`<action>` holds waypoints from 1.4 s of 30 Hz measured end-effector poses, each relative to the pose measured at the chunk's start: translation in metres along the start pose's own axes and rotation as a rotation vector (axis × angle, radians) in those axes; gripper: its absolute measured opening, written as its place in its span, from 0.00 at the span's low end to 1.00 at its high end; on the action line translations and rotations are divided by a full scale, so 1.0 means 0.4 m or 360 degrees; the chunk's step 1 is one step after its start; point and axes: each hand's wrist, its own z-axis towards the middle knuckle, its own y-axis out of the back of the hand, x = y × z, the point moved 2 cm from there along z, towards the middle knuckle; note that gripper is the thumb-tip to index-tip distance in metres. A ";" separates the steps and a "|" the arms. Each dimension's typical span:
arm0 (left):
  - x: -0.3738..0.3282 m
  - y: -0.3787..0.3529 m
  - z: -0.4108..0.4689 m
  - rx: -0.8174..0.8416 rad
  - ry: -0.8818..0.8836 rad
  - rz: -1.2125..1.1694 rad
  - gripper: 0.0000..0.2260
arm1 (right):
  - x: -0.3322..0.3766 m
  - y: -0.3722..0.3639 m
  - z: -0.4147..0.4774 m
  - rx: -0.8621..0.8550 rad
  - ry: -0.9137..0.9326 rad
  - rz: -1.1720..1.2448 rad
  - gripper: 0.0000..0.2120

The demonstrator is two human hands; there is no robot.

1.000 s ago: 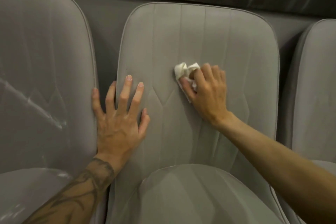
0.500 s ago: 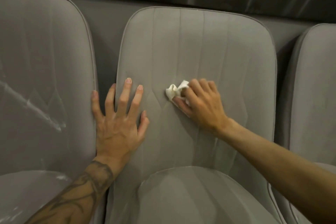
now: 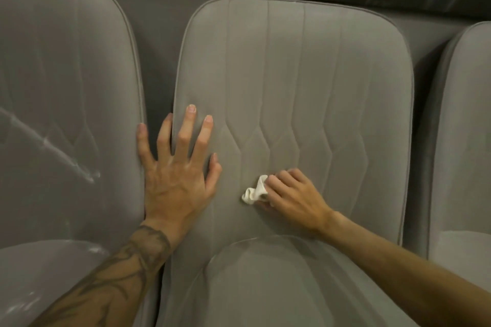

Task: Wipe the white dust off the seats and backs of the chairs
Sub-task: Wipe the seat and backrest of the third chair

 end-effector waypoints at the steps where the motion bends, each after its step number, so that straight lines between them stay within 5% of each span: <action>1: -0.001 0.001 0.000 0.0001 0.0000 -0.0002 0.28 | -0.019 0.003 0.005 0.0013 0.0052 -0.0018 0.14; 6: 0.002 -0.002 0.002 0.0015 0.0001 0.0020 0.28 | -0.163 0.029 0.156 -0.0443 -0.0723 -0.0232 0.16; 8: 0.000 -0.002 0.000 0.0013 0.0003 0.0025 0.28 | -0.127 0.011 0.137 -0.0468 -0.0815 -0.0242 0.15; 10: -0.001 -0.001 0.001 0.0011 0.0005 0.0023 0.28 | -0.045 -0.014 0.065 -0.0420 -0.0655 -0.0133 0.10; 13: -0.002 0.001 0.002 0.0015 0.0000 0.0031 0.28 | 0.076 -0.044 -0.078 0.0035 0.0141 0.0111 0.04; 15: -0.001 0.001 0.001 0.0020 0.0005 0.0028 0.28 | 0.080 -0.046 -0.110 0.0236 0.0424 0.0146 0.06; 21: -0.002 -0.004 0.000 -0.0006 0.0006 0.0017 0.28 | -0.010 -0.040 -0.001 -0.0251 -0.0508 -0.0062 0.13; 27: 0.000 0.000 0.001 0.0018 -0.0002 0.0018 0.28 | 0.081 -0.036 -0.067 0.0139 0.0239 0.0139 0.10; 32: -0.002 -0.001 0.003 0.0005 0.0001 0.0012 0.28 | -0.152 0.052 0.225 -0.0447 -0.0562 -0.0187 0.15; 36: 0.000 -0.001 0.002 0.0013 0.0003 0.0021 0.28 | -0.236 0.076 0.370 -0.0522 -0.1094 -0.0291 0.16; 42: -0.003 0.001 0.001 0.0026 0.0002 0.0018 0.28 | -0.077 0.067 0.235 -0.0164 -0.0405 -0.0066 0.15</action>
